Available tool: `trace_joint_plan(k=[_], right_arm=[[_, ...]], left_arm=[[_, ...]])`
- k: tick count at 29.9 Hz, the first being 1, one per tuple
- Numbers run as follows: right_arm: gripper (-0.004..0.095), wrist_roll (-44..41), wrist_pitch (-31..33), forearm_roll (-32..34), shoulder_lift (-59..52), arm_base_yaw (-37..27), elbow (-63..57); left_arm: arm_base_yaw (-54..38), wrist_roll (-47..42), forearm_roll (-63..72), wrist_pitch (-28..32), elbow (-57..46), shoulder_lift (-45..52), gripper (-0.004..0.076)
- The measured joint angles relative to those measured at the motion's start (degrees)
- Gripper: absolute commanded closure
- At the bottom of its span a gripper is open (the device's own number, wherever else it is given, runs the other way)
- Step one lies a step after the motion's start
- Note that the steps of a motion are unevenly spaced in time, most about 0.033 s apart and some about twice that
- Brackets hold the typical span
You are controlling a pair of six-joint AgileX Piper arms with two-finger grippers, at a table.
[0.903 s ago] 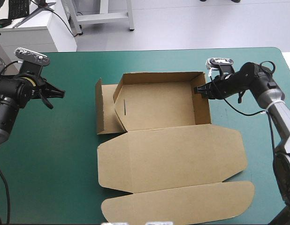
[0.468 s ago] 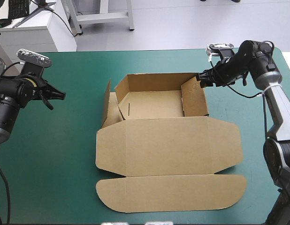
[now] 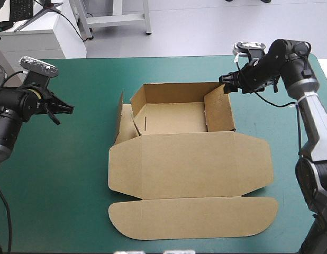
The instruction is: Fold the box
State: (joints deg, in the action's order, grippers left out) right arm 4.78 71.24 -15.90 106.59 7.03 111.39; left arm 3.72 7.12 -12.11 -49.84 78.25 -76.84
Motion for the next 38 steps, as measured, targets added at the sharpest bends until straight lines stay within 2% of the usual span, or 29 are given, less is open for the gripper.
trace_joint_plan(k=[10, 15, 17, 21, 22, 24, 38], right_arm=[[0.0346, -2.59, -0.23, -0.3, 9.96, 1.44, 0.13], [0.0372, -2.76, -0.3, -2.97, 12.57, 1.44, 0.13], [0.046, -2.84, -0.32, -3.56, 12.89, 1.44, 0.13], [0.0857, -4.01, -0.54, -3.11, 12.89, 1.44, 0.06], [0.0929, -4.31, -0.62, -2.84, 12.89, 1.44, 0.06], [0.0904, -4.78, -0.66, -2.28, 12.89, 1.44, -0.05], [0.0909, -4.78, -1.93, -0.08, 12.04, 1.31, -2.22]], left_arm=[[0.0, 0.06, 0.13, -0.51, 0.0, 0.0, 0.0711], [0.0, 0.06, 0.13, -0.57, 0.0, 0.0, 0.0711], [0.0, 0.06, 0.13, -0.57, 0.0, 0.0, 0.0711], [0.0, 0.1, 0.18, -0.57, 0.0, -0.7, 0.0711], [0.0, 0.1, 0.18, -0.57, 0.0, -0.96, 0.0711], [0.0, 0.1, 0.36, -0.57, 0.0, -1.36, 0.0711], [0.0, -0.96, 0.81, -0.52, 0.0, -2.14, 0.0711]])
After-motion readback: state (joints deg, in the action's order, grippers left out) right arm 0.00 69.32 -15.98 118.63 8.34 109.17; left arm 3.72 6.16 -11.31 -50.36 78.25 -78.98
